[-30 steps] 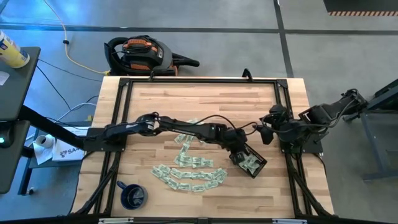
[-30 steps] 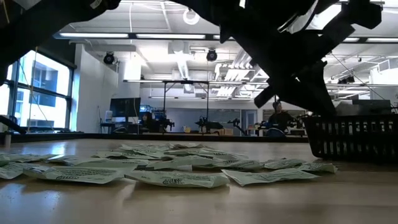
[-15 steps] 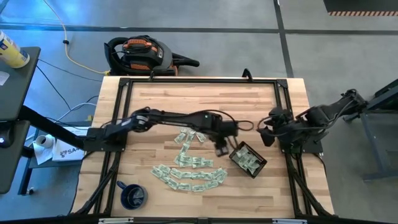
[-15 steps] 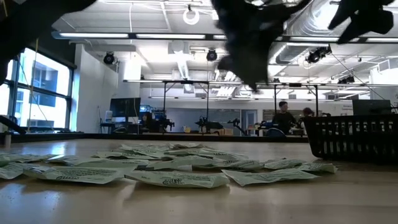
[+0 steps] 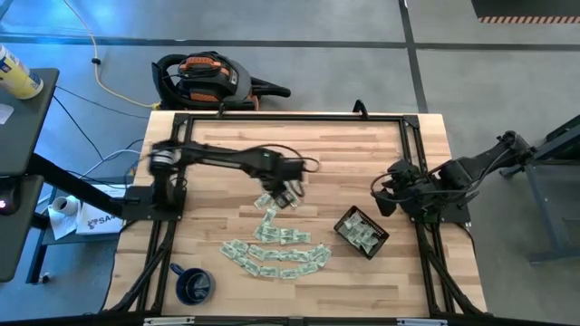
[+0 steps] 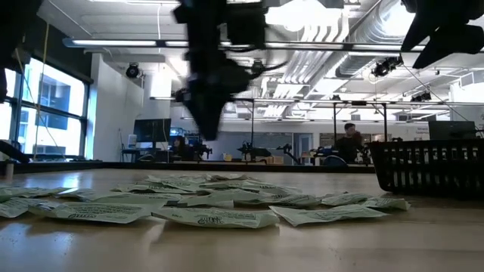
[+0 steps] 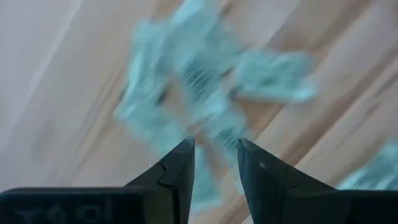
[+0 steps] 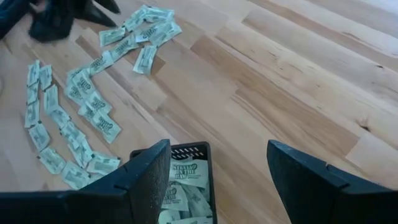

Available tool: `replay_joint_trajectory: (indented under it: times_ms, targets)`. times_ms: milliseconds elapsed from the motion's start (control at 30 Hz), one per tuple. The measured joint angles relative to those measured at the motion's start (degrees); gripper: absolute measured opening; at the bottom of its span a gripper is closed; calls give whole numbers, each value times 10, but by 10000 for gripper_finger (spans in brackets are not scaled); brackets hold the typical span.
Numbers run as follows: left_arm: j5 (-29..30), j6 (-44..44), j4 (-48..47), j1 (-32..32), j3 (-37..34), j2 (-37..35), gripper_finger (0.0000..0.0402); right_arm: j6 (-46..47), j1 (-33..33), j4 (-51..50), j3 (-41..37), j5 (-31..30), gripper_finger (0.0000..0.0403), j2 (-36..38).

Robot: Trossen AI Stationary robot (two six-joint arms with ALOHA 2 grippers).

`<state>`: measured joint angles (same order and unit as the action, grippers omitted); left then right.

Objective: Pick and place Stevia / Truvia into bins
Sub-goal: Put the stevia packet into the black bin

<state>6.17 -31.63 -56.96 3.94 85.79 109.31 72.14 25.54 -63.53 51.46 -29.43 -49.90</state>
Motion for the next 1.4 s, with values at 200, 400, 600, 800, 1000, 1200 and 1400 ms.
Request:
replay_joint_trajectory:
  times_ms: [200,400,600,800,1000,1200,1400]
  targets:
    - [-53,-32,57,-16,-169,-99,156,0,-1,0,0,-10,257,0]
    - [-54,-81,174,-32,-246,-100,156,0,-21,6,0,-20,257,0]
    - [-14,-103,198,-22,-259,-97,156,-1,-36,22,0,-11,257,0]
    - [-12,-61,215,-9,-258,-79,156,-1,-43,37,0,-2,257,0]
    - [-49,-45,217,-9,-254,-35,149,7,-43,43,0,0,257,-3]
    - [-29,-43,182,-9,-242,-60,53,13,-42,43,0,9,257,-8]
    - [-12,-40,191,-10,-175,-130,38,1,-41,55,0,-19,257,-6]
